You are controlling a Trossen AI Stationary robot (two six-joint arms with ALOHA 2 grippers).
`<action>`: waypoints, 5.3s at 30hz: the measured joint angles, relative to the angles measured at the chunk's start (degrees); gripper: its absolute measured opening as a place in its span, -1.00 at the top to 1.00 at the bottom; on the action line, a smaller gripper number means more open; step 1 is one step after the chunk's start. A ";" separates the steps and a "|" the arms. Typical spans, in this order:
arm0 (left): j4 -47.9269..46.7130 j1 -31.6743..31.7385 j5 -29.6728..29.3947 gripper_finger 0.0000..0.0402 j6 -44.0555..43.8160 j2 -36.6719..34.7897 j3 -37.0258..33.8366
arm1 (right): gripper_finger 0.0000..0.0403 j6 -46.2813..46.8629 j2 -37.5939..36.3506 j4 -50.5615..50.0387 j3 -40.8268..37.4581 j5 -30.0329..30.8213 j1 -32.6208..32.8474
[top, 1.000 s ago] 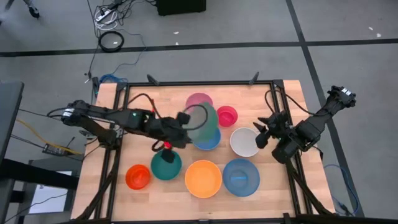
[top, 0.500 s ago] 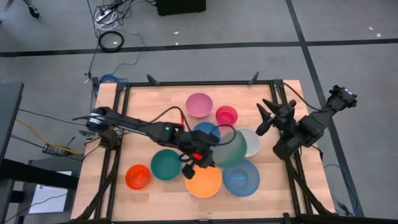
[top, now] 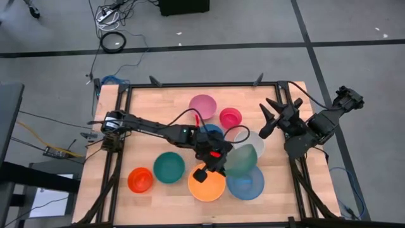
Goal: Nest bowls inside each other
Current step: Stack the light green bowl on top of the light blue bowl
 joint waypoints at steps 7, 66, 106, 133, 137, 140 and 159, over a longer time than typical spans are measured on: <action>-0.48 -0.04 3.28 0.96 -5.66 1.59 -0.04 | 0.34 -4.51 0.00 3.65 0.00 -0.42 -0.02; -45.56 2.47 -28.44 0.68 -11.92 -18.63 7.52 | 0.44 41.03 5.26 -28.73 -0.04 -46.74 1.02; -53.85 -0.61 -47.94 0.68 -34.06 -38.96 7.56 | 0.74 54.33 30.21 -20.30 -0.07 -67.26 9.84; -54.00 -0.63 -48.06 0.68 -34.09 -38.93 7.54 | 1.00 52.86 30.03 -11.18 -4.63 -70.26 9.81; -54.05 -0.63 -48.06 0.68 -34.11 -38.93 7.54 | 1.00 53.13 29.92 -11.99 -4.83 -69.83 9.84; -54.07 -0.63 -48.06 0.68 -34.11 -38.93 7.54 | 0.98 51.86 29.04 -12.83 -4.32 -69.77 9.84; -49.45 -0.94 -46.62 0.68 -37.50 -38.90 -1.34 | 0.90 25.91 23.04 14.17 -2.54 -65.49 5.84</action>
